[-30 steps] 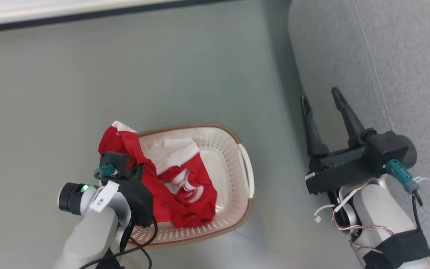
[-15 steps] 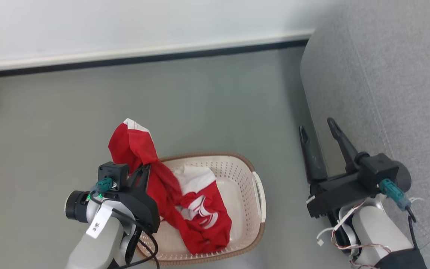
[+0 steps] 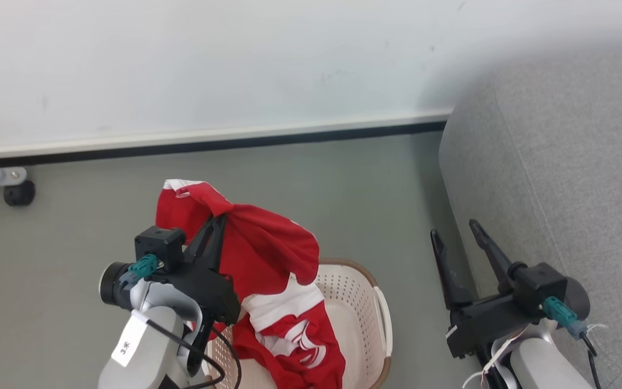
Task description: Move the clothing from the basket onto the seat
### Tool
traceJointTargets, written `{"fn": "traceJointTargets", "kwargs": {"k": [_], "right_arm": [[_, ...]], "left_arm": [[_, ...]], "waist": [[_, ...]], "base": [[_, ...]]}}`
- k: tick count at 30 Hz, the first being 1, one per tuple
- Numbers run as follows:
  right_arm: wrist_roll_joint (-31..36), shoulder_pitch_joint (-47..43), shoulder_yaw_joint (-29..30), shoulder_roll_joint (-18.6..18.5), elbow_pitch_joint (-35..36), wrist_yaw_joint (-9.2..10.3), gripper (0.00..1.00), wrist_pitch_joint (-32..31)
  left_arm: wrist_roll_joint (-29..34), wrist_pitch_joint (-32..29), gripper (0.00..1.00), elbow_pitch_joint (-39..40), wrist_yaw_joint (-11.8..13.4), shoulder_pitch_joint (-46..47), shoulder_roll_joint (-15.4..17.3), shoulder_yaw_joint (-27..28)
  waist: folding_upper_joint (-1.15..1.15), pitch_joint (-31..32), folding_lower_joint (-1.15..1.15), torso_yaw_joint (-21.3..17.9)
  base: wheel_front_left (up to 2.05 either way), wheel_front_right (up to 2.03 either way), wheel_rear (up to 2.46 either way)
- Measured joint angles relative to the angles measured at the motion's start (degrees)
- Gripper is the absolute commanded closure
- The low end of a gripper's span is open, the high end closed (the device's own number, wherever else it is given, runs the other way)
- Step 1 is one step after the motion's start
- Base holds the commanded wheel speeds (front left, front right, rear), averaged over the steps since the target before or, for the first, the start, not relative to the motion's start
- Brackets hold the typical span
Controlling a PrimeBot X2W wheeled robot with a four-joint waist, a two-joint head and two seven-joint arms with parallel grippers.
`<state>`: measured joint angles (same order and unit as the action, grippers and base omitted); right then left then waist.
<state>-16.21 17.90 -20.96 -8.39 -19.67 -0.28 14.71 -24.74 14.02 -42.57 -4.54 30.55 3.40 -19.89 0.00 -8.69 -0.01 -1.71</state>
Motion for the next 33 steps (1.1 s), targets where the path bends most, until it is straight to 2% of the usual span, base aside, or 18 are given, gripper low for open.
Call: {"fn": "traceJointTargets", "kwargs": {"k": [15,33], "right_arm": [[-0.1,-3.8,-2.4,0.0,0.8,-1.10,0.00,0.0],[-0.1,-5.5,-4.7,0.7,2.5,-2.13,0.00,-1.1]], "left_arm": [[0.0,0.3,1.00,17.0,0.8,-5.9,1.9,2.4],[1.0,0.2,1.00,32.2,3.1,-12.8,3.0,1.3]], "waist": [[0.00,5.9,0.00,0.6],[0.01,7.5,0.01,0.5]], "base": [[0.00,0.00,0.00],[0.00,0.00,0.00]]}}
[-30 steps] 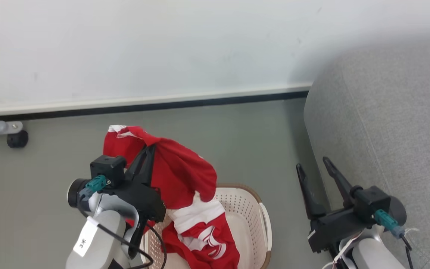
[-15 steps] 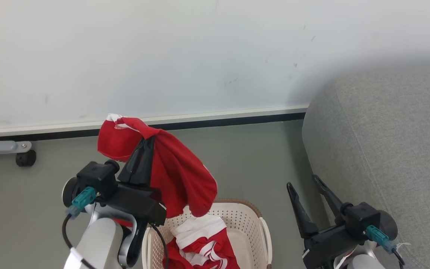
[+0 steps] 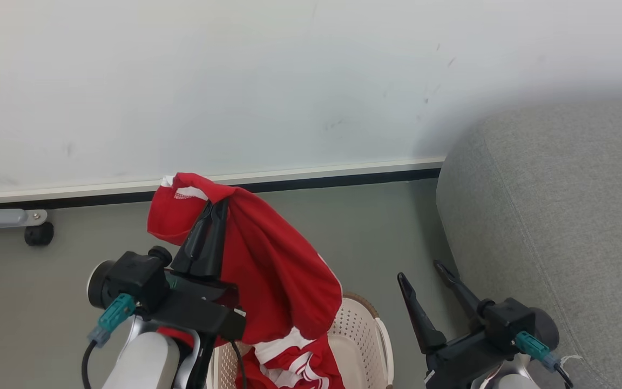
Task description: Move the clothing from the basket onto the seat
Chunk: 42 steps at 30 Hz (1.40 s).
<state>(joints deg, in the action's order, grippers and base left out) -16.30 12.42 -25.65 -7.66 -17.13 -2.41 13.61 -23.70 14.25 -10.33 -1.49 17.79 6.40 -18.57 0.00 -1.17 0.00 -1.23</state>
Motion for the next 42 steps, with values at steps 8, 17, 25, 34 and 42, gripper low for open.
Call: {"fn": "traceJointTargets", "kwargs": {"k": [8,17,25,34,42], "right_arm": [[0.0,0.7,-1.4,0.9,0.3,-0.63,0.00,-0.9],[0.0,7.3,-8.2,3.4,0.0,-2.74,0.00,-2.1],[0.1,13.0,-13.3,3.9,-2.7,-3.74,0.00,-3.0],[-2.9,18.4,-18.7,3.8,-6.0,-4.14,0.00,-3.4],[-8.5,21.8,-24.4,3.9,-6.8,-4.05,1.00,-2.9]], "left_arm": [[0.2,-1.3,1.00,2.8,1.1,-0.7,0.6,-0.1],[0.5,-3.5,1.00,5.8,1.5,-0.8,0.7,-0.9],[0.8,-5.2,1.00,8.0,1.2,-0.9,0.4,-3.5],[2.1,-6.9,1.00,9.9,0.4,-1.0,-0.4,-6.7],[2.1,-8.1,1.00,10.9,0.0,-1.0,-0.7,-7.9]], "waist": [[0.00,-0.3,0.00,-0.1],[0.00,-0.6,0.00,-0.1],[0.00,-1.0,0.00,0.4],[0.00,-1.5,0.00,1.2],[0.00,-1.7,0.00,1.8]], "base": [[0.00,0.00,0.00],[0.00,0.00,0.00],[0.00,0.00,0.00],[0.00,0.00,0.00],[0.00,0.00,0.00]]}}
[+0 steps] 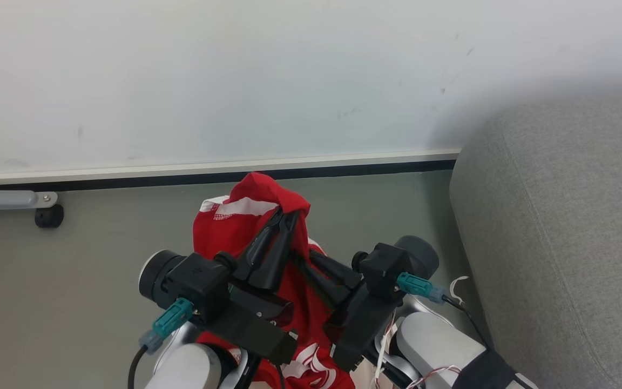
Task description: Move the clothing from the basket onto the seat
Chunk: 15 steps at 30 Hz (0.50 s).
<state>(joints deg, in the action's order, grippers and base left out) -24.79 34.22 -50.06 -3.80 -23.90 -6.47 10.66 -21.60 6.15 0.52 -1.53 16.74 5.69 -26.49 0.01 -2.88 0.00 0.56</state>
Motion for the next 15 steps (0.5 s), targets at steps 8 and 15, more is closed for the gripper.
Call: {"fn": "traceJointTargets", "kwargs": {"k": [8,15], "right_arm": [[-3.8,2.1,-2.0,0.0,-1.3,1.37,1.00,0.6],[-5.8,4.3,-1.0,0.0,-3.0,2.47,1.00,1.8]], "left_arm": [[0.0,-0.9,1.00,0.8,0.0,-0.4,0.2,0.1],[0.0,-2.0,0.00,0.8,0.0,-0.7,1.0,0.1]], "waist": [[0.00,-0.4,0.00,0.0],[0.00,-0.7,0.00,-0.3]], "base": [[0.00,0.00,0.00],[0.00,0.00,0.00]]}}
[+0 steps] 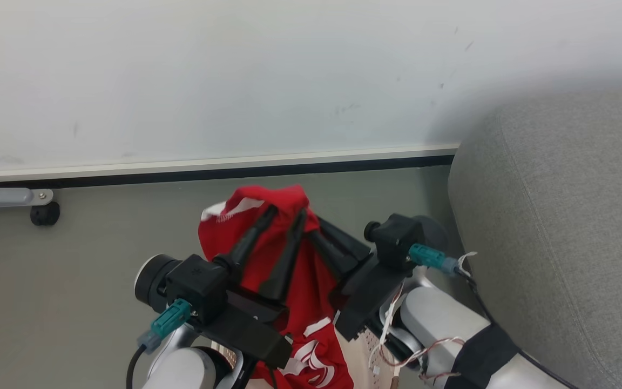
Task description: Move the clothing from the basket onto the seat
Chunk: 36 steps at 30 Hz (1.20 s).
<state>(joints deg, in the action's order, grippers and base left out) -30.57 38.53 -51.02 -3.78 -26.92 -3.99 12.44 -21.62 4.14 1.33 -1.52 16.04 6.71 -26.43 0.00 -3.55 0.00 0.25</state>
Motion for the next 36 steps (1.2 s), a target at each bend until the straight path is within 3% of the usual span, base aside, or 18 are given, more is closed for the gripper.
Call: {"fn": "traceJointTargets", "kwargs": {"k": [19,36], "right_arm": [[-2.1,3.3,6.6,-0.3,-6.3,0.98,1.00,1.4],[-2.7,1.6,10.3,-2.7,-7.2,2.05,1.00,1.8]], "left_arm": [[0.5,-2.5,0.00,-0.5,-0.1,-3.7,2.5,-1.6],[1.5,-4.0,0.00,0.1,-0.5,-7.1,4.8,-3.2]], "waist": [[0.00,-0.2,0.00,-1.7],[0.00,-1.4,0.00,-6.2]], "base": [[0.00,0.00,0.00],[0.00,0.00,0.00]]}}
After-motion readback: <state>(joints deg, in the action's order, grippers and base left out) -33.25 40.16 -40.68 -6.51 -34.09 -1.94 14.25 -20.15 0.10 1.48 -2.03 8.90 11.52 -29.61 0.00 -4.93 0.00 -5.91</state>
